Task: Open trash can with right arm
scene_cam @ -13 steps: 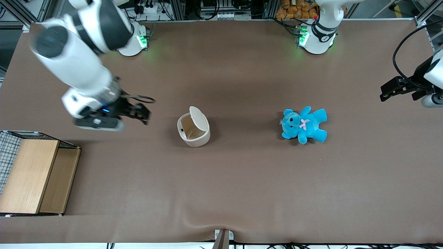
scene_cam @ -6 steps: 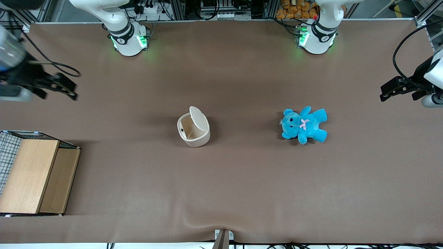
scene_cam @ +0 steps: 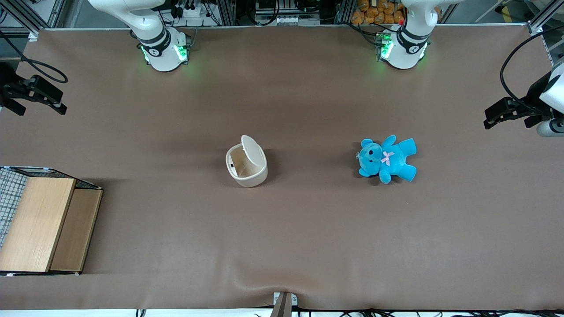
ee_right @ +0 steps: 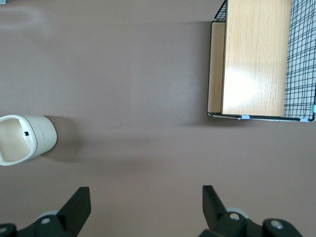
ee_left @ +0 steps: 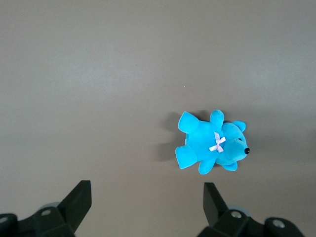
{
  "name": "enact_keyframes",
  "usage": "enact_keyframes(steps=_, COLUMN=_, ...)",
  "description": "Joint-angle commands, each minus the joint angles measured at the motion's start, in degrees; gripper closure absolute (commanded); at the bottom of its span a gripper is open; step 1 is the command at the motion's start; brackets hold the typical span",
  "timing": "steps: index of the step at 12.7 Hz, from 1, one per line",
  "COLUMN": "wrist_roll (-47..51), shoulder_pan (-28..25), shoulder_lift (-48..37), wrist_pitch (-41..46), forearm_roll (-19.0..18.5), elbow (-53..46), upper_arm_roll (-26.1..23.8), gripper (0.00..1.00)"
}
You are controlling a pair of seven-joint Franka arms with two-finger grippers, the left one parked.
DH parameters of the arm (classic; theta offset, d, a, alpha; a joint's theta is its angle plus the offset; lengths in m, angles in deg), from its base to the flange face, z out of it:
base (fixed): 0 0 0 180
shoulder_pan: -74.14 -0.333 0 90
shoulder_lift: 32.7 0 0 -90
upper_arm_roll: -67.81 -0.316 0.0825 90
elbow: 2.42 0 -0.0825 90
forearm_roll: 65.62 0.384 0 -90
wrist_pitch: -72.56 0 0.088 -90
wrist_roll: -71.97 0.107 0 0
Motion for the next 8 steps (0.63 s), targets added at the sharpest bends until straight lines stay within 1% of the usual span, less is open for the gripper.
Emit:
enact_keyframes(steps=1, wrist_roll=-1.6, shoulder_pan=0.6, shoulder_lift=-1.0, wrist_pitch=0.8, forearm_roll=1.2, elbow=1.1, upper_arm_roll=0.8, gripper=0.00)
enact_keyframes(steps=3, wrist_roll=-1.6, shoulder_pan=0.5, shoulder_lift=-0.9, wrist_pitch=2.1, forearm_roll=1.2, elbow=1.0, upper_arm_roll=1.7, gripper=0.00)
enact_keyframes(steps=8, wrist_roll=-1.2, shoulder_pan=0.1, shoulder_lift=-0.5, wrist_pitch=4.1, forearm_roll=0.5, elbow=-2.3, upper_arm_roll=1.6, gripper=0.00)
